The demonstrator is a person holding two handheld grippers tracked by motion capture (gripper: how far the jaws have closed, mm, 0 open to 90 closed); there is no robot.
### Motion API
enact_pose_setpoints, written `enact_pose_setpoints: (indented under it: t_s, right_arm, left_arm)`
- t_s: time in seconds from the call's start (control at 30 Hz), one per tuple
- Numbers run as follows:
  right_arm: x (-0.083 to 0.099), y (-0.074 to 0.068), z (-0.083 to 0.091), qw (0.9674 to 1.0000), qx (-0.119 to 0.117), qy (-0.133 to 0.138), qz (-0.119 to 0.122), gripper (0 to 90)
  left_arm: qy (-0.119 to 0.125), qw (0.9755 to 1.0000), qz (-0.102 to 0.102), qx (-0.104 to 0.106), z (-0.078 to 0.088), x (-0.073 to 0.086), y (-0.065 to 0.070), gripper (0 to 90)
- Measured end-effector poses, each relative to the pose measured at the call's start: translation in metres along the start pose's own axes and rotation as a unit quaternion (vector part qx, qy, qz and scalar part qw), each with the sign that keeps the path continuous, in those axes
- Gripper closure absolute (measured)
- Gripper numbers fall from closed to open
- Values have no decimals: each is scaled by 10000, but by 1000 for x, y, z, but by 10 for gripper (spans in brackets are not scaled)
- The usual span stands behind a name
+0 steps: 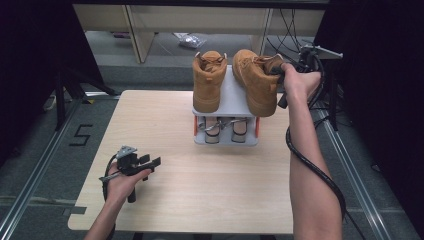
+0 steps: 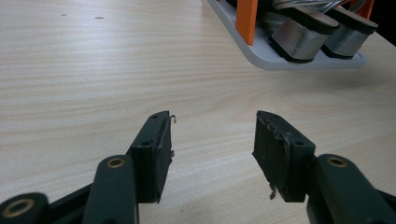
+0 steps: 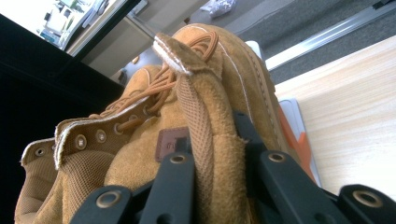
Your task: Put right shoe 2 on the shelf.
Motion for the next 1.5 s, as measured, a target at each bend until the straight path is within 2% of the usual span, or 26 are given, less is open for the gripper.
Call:
enact_pose_setpoints:
  t_s: [0.13, 0.17, 0.2, 0.27, 0.3, 0.37, 0.4, 0.43, 0.5, 0.53, 0.57, 0.6, 0.67, 0.73, 0.77, 0.8, 0.93, 0.97, 1.1, 1.2, 1.23, 1.3, 1.5]
  right_arm:
    - [2, -5, -4, 9999, 2, -58, -119, 811]
    - [2, -5, -5, 10000, 14, 3, -32, 811]
    - [3, -8, -6, 9998, 9, -29, -171, 810]
    - [3, -8, -8, 10000, 17, 8, -3, 809]
    - [4, -10, -9, 9999, 13, -51, -140, 809]
    - [4, -9, -12, 10000, 9, -13, 3, 808]
    - [6, -9, -13, 10000, -7, -34, -4, 806]
    - [7, -11, -15, 9999, -15, -61, -158, 806]
    - [8, -10, -17, 9999, -25, -85, -102, 798]
    - [8, -10, -18, 10000, -9, -10, 4, 787]
    - [8, -11, -18, 9999, -22, -74, -79, 772]
    - [7, -10, -19, 10000, -38, 31, 43, 747]
    - [7, -10, -21, 9996, -181, 207, 61, 657]
    - [8, -14, -21, 9995, -182, 227, 153, 609]
    - [8, -14, -19, 9992, -177, 231, 284, 573]
    - [8, -15, -17, 9989, -238, 272, 288, 542]
    - [5, -13, -2, 9971, -416, 478, 422, 495]
    - [4, -13, 2, 9970, -430, 500, 395, 494]
    - [-1, -4, 22, 9965, -488, 573, 371, 493]
    - [-2, 10, 36, 9970, -336, 611, 340, 512]
    - [-2, 13, 38, 9972, -343, 604, 261, 532]
    - [0, 22, 43, 9976, -241, 569, 317, 595]
    - [17, 51, 42, 9994, -79, 154, 298, 765]
  left_arm:
    - [12, 10000, 17, 25, 0, 0, 0, 459]
    - [29, 10000, 28, 84, 0, 0, -1, 459]
    - [25, 10000, 20, 44, 0, 0, 0, 459]
    - [26, 10000, 25, 44, 0, 0, 0, 459]
    - [26, 10000, 19, 42, 0, 0, 0, 459]
    - [15, 10000, 19, 29, 0, 0, 0, 459]
    - [11, 10000, 11, 26, 0, 0, 0, 459]
    - [7, 10000, 20, 27, 0, 1, 0, 459]
    - [-3, 10000, -2, 29, 0, 1, 0, 459]
    - [-1, 10000, -1, 29, 0, 1, 0, 459]
    - [-2, 10000, -1, 28, 0, 1, 0, 459]
    - [-1, 10000, 0, 28, 0, 1, 0, 459]
    - [38, 10000, 8, 78, -1, 1, 0, 459]
    - [39, 10000, 7, 77, 0, 1, 0, 459]
    - [35, 10000, 17, 70, 0, 1, 1, 459]
    - [42, 10000, 22, 67, 0, 1, 1, 459]
    - [45, 10000, -1, 78, 1, 1, 1, 459]
    - [50, 10000, 19, 81, 1, 1, 1, 459]
    - [38, 10000, 1, 51, 2, 1, 1, 460]
    - [57, 10000, 4, 44, 2, 0, 2, 460]
    - [59, 10000, -1, 45, 3, 0, 2, 460]
    - [94, 9999, 24, 56, 2, 1, 2, 461]
    - [69, 10000, 5, 35, 2, 2, 3, 460]
Point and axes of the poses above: each handheld gripper's, and its own axes: z roughly backward along the jaws, x roughly out of its underside, y roughly to its right, the point moved 1 cm from there along -z, roughly forward along the jaws, and after that the axes turned 5 degrees about y, right-handed, at the moved point
